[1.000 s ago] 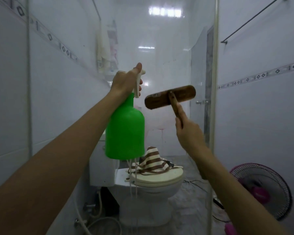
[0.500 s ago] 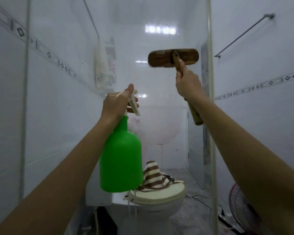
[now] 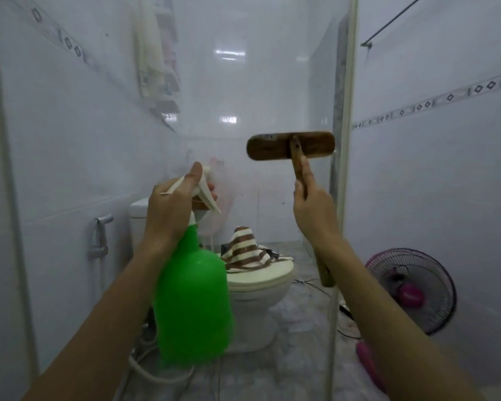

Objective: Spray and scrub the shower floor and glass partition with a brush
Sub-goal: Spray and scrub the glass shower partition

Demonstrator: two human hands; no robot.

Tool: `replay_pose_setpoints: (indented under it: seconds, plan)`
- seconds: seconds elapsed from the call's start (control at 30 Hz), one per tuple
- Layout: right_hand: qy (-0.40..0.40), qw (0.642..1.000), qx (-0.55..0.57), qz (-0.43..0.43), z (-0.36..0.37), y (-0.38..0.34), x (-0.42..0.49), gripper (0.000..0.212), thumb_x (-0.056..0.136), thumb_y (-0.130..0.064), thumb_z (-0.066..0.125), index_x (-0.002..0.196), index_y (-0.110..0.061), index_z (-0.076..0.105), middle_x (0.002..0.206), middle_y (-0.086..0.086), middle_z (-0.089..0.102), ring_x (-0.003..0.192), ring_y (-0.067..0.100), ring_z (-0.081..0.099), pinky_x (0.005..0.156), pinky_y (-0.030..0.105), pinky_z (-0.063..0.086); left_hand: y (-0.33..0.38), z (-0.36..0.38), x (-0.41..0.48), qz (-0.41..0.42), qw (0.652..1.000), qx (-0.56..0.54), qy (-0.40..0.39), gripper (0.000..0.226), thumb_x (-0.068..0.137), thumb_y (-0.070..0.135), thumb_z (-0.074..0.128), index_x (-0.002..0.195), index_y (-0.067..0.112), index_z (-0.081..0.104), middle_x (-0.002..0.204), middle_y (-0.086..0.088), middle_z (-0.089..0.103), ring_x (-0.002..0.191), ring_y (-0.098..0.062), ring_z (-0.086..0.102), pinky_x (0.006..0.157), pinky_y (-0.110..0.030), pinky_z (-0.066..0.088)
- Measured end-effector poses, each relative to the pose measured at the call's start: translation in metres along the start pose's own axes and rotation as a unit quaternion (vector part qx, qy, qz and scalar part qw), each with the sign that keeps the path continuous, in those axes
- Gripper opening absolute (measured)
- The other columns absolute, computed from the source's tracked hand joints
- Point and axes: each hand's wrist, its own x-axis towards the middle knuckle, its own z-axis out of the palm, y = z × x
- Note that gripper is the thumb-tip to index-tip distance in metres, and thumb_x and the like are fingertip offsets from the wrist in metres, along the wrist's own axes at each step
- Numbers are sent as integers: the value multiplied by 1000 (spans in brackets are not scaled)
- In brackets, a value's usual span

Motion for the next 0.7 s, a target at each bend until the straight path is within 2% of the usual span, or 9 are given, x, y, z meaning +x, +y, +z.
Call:
replay_pose_setpoints:
  seconds: [0.07, 0.17, 0.23, 0.3, 0.37, 0.43, 0.57, 0.63, 0.7]
  plan:
    - [31, 999, 5, -7, 3, -5, 24, 52, 104, -27, 35, 152, -30, 16, 58, -3, 42, 47, 6, 40, 46, 18, 37, -12, -1, -9, -11, 1000, 15, -1, 36, 102, 41, 54, 93, 14, 78, 89, -5, 78, 74, -13, 74, 59, -14, 55]
    - [22, 1000, 16, 0, 26, 37, -67, 56, 103, -25, 39, 151, -38, 13, 64, 0, 53, 51, 8, 49, 47, 17, 43, -29, -4, -17, -5, 1000, 23, 1, 34, 101, 42, 57, 86, 21, 79, 87, -4, 80, 85, -24, 76, 77, -30, 61]
    - [-32, 999, 21, 34, 35, 62, -156, 60, 101, -22, 40, 149, -44, 11, 90, 12, 68, 73, 22, 65, 64, 27, 55, -36, -6, -23, -5, 999, 32, 7, 34, 101, 41, 57, 84, 21, 78, 83, -2, 79, 83, -22, 76, 72, -22, 59]
    - [-70, 995, 27, 60, 34, 71, -196, 60, 101, -21, 38, 150, -45, 10, 111, 21, 64, 91, 33, 65, 72, 40, 56, -43, -8, -30, -11, 999, 44, 4, 35, 101, 41, 57, 85, 18, 78, 84, -2, 79, 82, -22, 77, 65, -19, 56]
    - [-45, 998, 21, 41, 36, 67, -164, 59, 102, -21, 39, 150, -42, 12, 86, 13, 67, 72, 21, 67, 59, 35, 57, -50, -10, -34, -15, 998, 59, -3, 40, 98, 45, 57, 86, 14, 79, 86, -6, 79, 82, -24, 76, 69, -25, 57]
    - [3, 1000, 22, 5, 33, 52, -99, 57, 102, -22, 40, 150, -37, 13, 57, -2, 50, 46, 7, 48, 43, 23, 47, -56, -11, -39, -17, 998, 64, -4, 44, 96, 48, 55, 88, 11, 78, 86, -7, 79, 81, -23, 76, 69, -22, 56]
    - [36, 998, 39, -18, 31, 40, -48, 55, 102, -23, 40, 150, -33, 14, 56, 0, 44, 43, 6, 40, 42, 18, 42, -68, -16, -51, -9, 998, 62, 11, 35, 102, 34, 54, 80, 19, 77, 76, 5, 79, 74, -13, 75, 56, -8, 51]
    - [19, 999, 26, 1, 46, 67, -114, 57, 101, -21, 43, 150, -32, 18, 68, 7, 59, 51, 12, 54, 48, 25, 49, -75, -22, -57, -9, 998, 57, 19, 30, 101, 35, 54, 85, 26, 77, 80, 8, 79, 78, -12, 75, 68, -13, 54]
    - [-27, 997, 21, 62, 60, 88, -202, 57, 98, -29, 41, 150, -37, 19, 101, 14, 68, 73, 22, 65, 63, 33, 55, -82, -30, -63, -25, 998, 51, 22, 27, 102, 34, 55, 89, 28, 78, 85, 6, 80, 85, -14, 76, 82, -28, 57]
